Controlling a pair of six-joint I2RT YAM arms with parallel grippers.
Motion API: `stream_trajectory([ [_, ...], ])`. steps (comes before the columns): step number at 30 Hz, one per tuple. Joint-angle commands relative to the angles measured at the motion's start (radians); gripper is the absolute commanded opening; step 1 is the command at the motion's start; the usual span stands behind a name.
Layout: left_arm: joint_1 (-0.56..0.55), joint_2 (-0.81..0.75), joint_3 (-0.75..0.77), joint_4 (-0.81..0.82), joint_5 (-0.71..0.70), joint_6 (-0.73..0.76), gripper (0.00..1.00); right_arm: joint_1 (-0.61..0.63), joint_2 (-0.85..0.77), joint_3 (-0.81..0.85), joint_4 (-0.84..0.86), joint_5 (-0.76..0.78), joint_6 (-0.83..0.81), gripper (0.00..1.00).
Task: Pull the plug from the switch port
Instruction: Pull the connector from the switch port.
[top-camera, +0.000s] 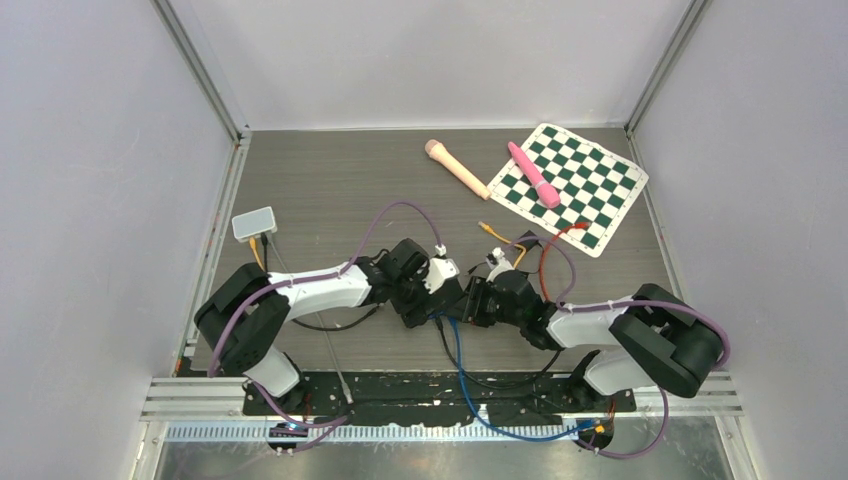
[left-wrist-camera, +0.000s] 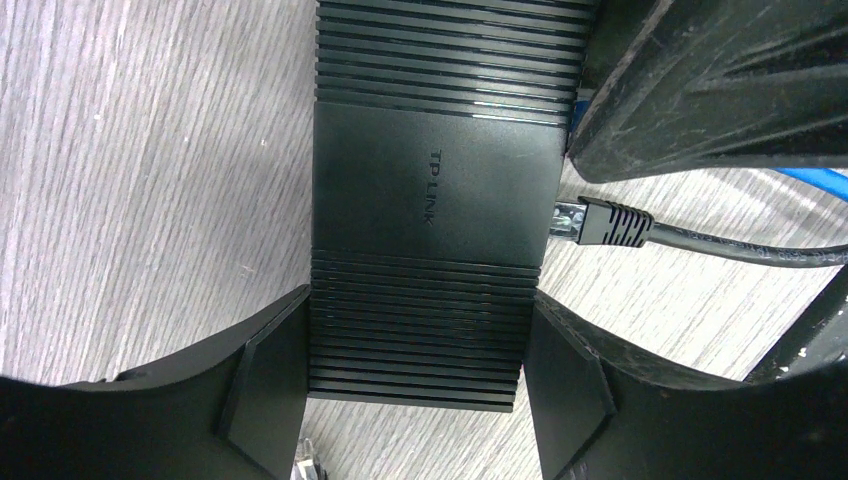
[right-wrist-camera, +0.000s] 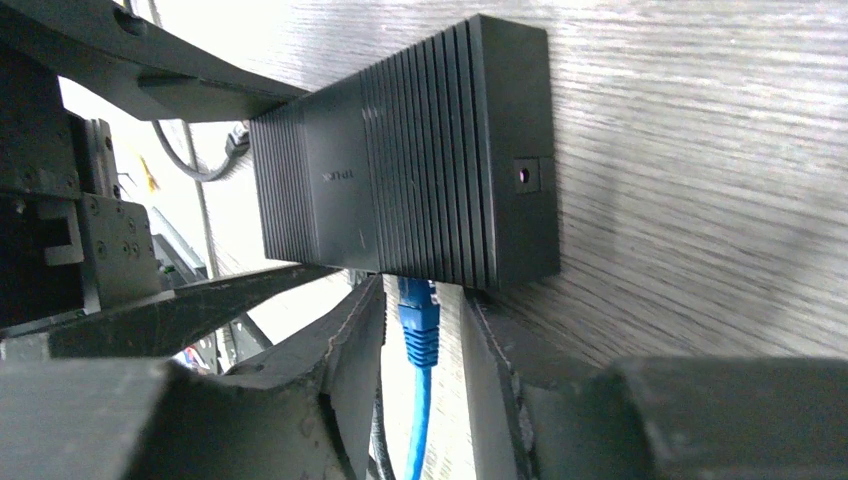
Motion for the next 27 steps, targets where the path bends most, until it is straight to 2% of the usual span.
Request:
stream_trajectory([
  [1, 0.004, -0.014, 0.027, 0.003, 0.046, 0.001, 0.45, 0.0, 0.075, -0.009, 0.075, 0.041, 0.042, 0.44],
  [7, 0.004, -0.017, 0.024, 0.003, 0.055, 0.004, 0.44, -0.001, 0.136, -0.014, 0.156, 0.015, 0.071, 0.43],
  [10, 0.004, -0.022, 0.022, 0.005, 0.054, 0.004, 0.44, -0.001, 0.14, -0.023, 0.17, 0.019, 0.079, 0.32],
  [12, 0.004, -0.021, 0.021, 0.005, 0.052, 0.003, 0.44, -0.001, 0.135, -0.027, 0.169, 0.019, 0.075, 0.29],
  [14, 0.004, -0.019, 0.022, 0.006, 0.051, 0.003, 0.44, 0.0, 0.125, -0.029, 0.16, 0.017, 0.065, 0.28],
  [19, 0.004, -0.018, 0.024, 0.005, 0.047, 0.002, 0.44, -0.001, 0.089, -0.037, 0.146, 0.0, 0.047, 0.4],
  [22, 0.004, -0.016, 0.024, 0.005, 0.046, 0.002, 0.43, -0.004, 0.064, -0.043, 0.141, -0.012, 0.039, 0.43],
  [27, 0.004, -0.016, 0.024, 0.004, 0.054, 0.003, 0.43, -0.003, 0.042, -0.042, 0.123, -0.039, 0.015, 0.35],
])
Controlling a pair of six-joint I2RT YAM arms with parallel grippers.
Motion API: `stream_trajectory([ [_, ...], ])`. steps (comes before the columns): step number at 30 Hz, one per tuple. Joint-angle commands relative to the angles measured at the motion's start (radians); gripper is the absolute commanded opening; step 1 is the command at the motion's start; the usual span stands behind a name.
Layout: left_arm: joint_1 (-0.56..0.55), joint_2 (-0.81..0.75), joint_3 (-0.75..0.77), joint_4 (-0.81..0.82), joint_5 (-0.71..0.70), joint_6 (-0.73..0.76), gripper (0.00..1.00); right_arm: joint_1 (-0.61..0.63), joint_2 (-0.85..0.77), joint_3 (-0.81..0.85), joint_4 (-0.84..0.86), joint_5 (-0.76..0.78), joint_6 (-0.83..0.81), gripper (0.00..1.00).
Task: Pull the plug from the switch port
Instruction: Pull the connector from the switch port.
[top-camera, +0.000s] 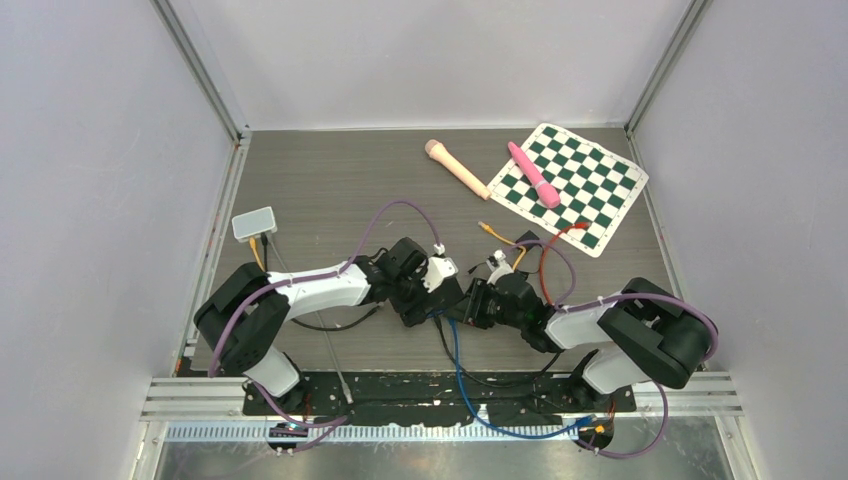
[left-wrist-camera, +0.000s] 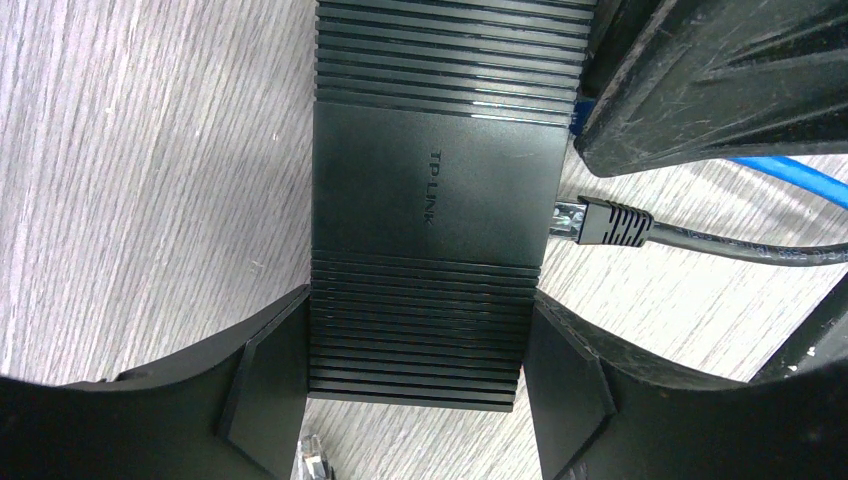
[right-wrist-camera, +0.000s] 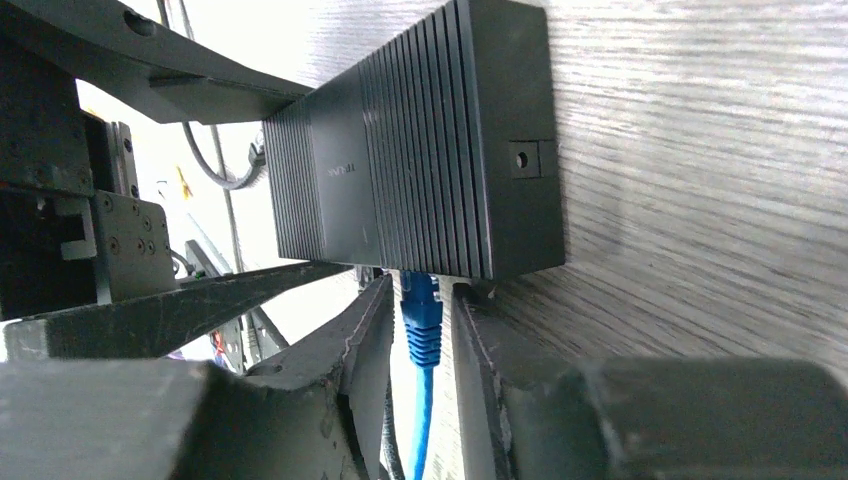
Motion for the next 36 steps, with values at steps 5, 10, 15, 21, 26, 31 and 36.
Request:
stream_trajectory([
  [5, -0.004, -0.025, 0.017, 0.012, 0.06, -0.002, 0.43, -0.002, -0.023, 0.006, -0.035, -0.02, -0.042, 0.29],
  [10, -0.005, -0.016, 0.023, 0.007, 0.079, -0.001, 0.42, -0.007, -0.004, 0.032, -0.037, -0.01, -0.023, 0.34],
  [15, -0.005, -0.02, 0.018, 0.01, 0.085, -0.003, 0.42, -0.011, -0.028, 0.03, -0.088, 0.078, -0.022, 0.36],
  [21, -0.004, -0.017, 0.024, 0.005, 0.086, 0.003, 0.41, -0.012, -0.052, 0.036, -0.149, 0.098, -0.048, 0.26],
  [26, -0.004, -0.027, 0.017, 0.009, 0.081, 0.003, 0.41, -0.012, -0.052, 0.069, -0.182, 0.055, -0.113, 0.1],
  [31, -0.004, -0.036, 0.011, 0.018, 0.043, 0.001, 0.41, -0.011, -0.089, 0.106, -0.312, 0.003, -0.202, 0.05],
  [36, -0.001, -0.021, 0.032, 0.0, -0.003, -0.009, 0.4, -0.01, -0.111, 0.055, -0.273, -0.104, -0.211, 0.05],
])
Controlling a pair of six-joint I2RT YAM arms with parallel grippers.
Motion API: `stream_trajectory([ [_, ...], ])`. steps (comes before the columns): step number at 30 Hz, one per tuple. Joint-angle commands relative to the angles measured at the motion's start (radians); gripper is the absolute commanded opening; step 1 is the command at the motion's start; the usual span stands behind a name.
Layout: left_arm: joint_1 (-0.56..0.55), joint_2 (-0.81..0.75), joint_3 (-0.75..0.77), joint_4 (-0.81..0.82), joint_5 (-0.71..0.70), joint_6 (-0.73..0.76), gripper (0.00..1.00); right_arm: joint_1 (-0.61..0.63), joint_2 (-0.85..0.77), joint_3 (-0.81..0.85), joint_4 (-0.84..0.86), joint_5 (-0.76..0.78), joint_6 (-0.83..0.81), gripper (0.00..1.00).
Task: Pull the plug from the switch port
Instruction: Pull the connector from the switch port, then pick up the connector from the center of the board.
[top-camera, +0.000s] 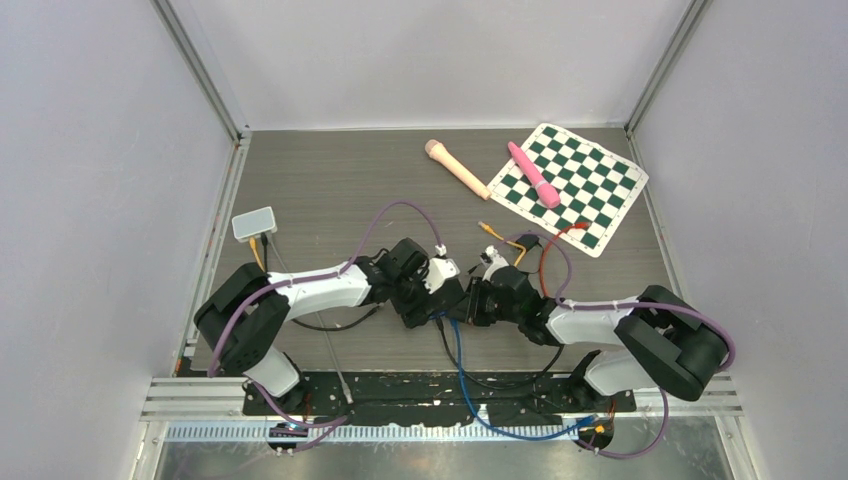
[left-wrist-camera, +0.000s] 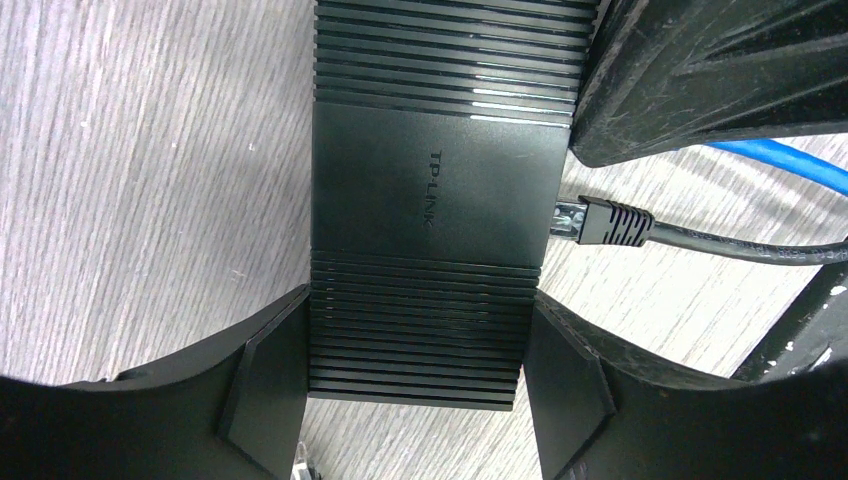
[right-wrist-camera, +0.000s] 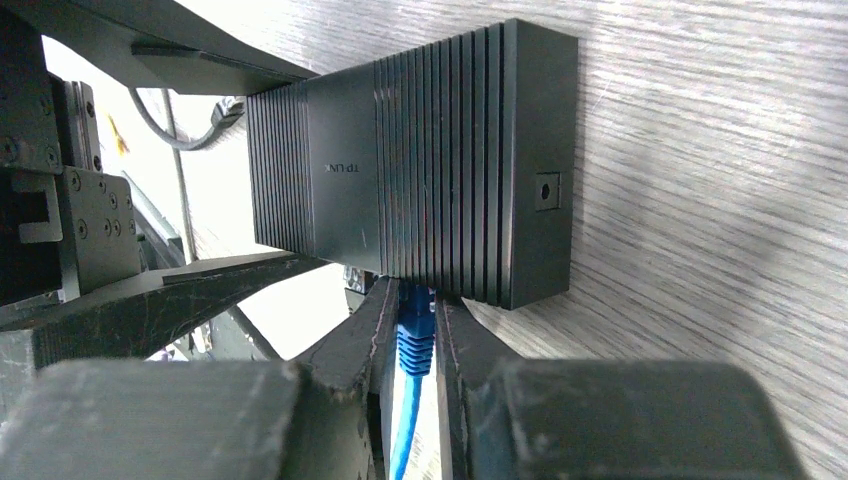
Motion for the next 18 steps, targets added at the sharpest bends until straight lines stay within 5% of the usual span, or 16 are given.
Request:
stream_trajectory([
  [1, 0.001, -0.015, 0.037, -0.007, -0.025, -0.009, 0.4, -0.004, -0.032, -0.044, 0.013, -0.092, -0.046, 0.05],
  [13, 0.009, 0.002, 0.039, -0.003, 0.007, -0.006, 0.4, -0.004, -0.14, -0.093, 0.047, -0.211, -0.018, 0.05],
  [18, 0.009, -0.022, 0.016, 0.019, 0.007, -0.004, 0.4, -0.004, -0.44, -0.026, -0.146, -0.14, -0.06, 0.05],
])
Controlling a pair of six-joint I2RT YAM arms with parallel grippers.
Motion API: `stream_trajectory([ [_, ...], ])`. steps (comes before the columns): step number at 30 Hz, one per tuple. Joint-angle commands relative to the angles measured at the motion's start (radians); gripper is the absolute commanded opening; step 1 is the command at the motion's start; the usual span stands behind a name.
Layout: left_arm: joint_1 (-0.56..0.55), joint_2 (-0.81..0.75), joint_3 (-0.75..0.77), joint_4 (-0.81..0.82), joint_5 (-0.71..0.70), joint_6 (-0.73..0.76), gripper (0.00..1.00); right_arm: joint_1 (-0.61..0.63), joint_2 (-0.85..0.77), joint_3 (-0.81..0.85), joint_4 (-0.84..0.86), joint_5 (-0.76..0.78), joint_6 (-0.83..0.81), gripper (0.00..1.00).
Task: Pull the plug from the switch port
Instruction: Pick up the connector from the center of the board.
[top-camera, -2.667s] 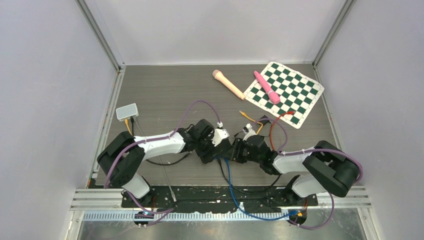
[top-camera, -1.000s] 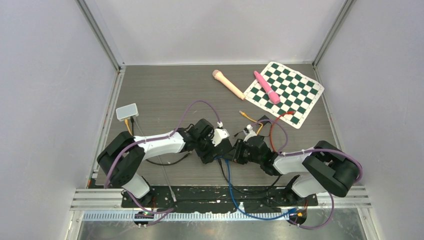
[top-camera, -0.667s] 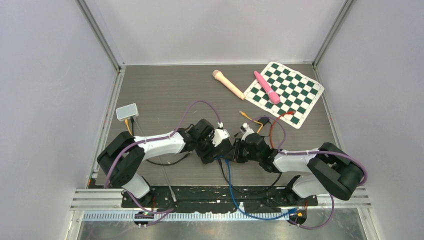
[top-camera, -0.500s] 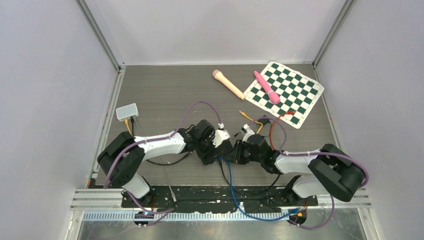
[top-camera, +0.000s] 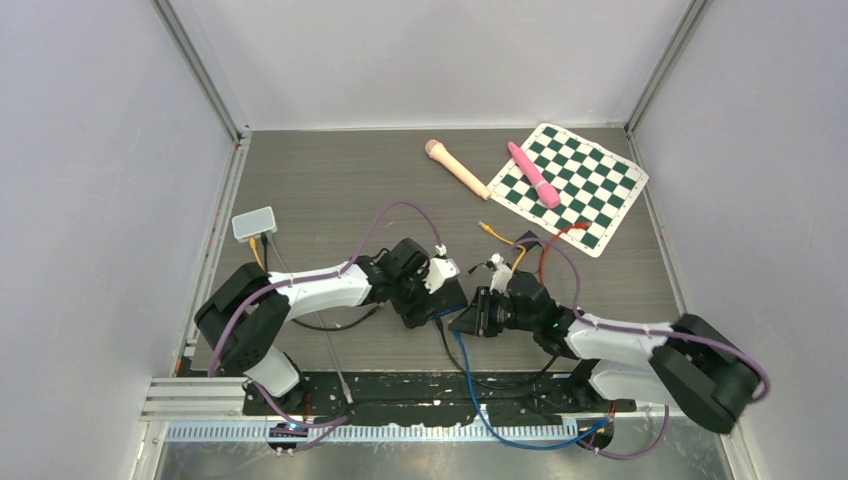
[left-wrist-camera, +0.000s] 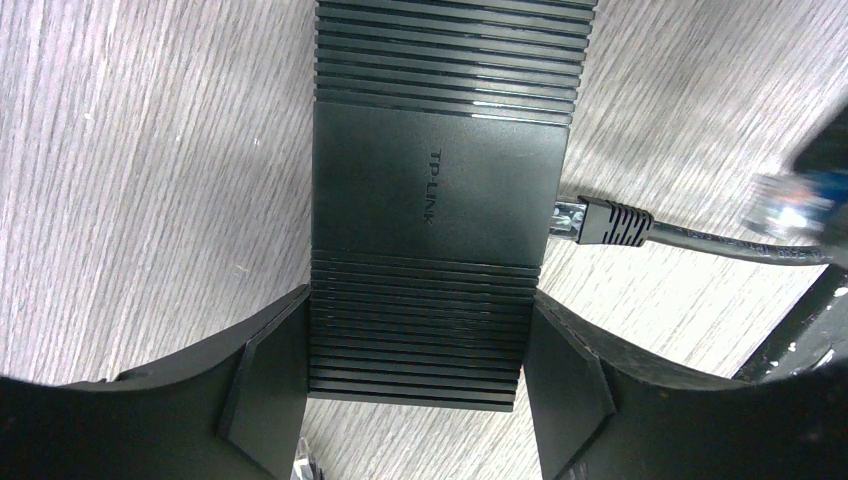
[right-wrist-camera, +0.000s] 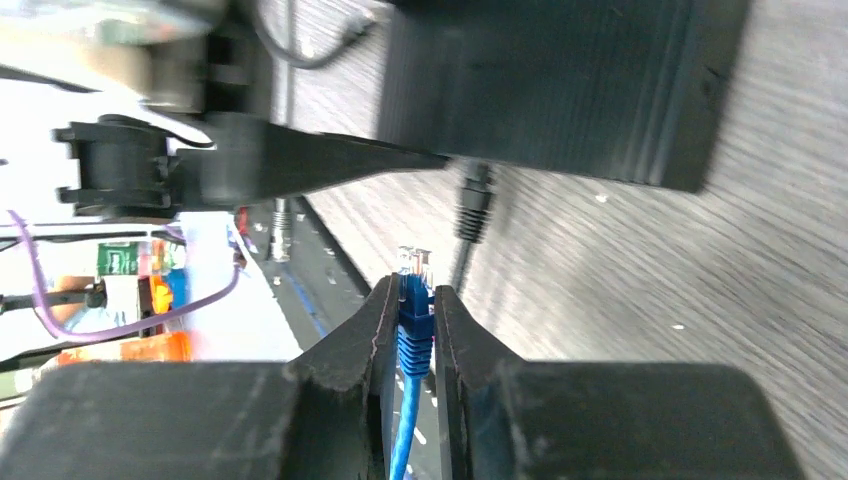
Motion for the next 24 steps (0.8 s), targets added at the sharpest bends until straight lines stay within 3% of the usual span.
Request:
stream_trajectory([
  [1, 0.007, -0.033, 0.005, 0.035, 0.008, 0.001, 0.4, 0.003, -0.309, 0.089, -0.165, 0.091, -0.063, 0.05],
  [4, 0.007, -0.054, -0.014, 0.05, -0.002, -0.003, 0.4, 0.002, -0.497, 0.174, -0.362, 0.219, -0.109, 0.05],
  [7, 0.006, -0.062, -0.021, 0.059, -0.004, -0.005, 0.4, -0.001, -0.65, 0.251, -0.455, 0.306, -0.133, 0.05],
  [12, 0.006, -0.054, -0.021, 0.063, -0.007, -0.007, 0.4, -0.001, -0.65, 0.441, -0.474, 0.256, -0.147, 0.05],
  [16, 0.007, -0.047, -0.022, 0.067, -0.002, -0.007, 0.4, -0.001, -0.579, 0.521, -0.337, 0.105, -0.057, 0.05],
  [24, 0.008, -0.04, -0.016, 0.063, -0.002, -0.006, 0.4, -0.002, -0.476, 0.588, -0.074, -0.018, 0.091, 0.05],
])
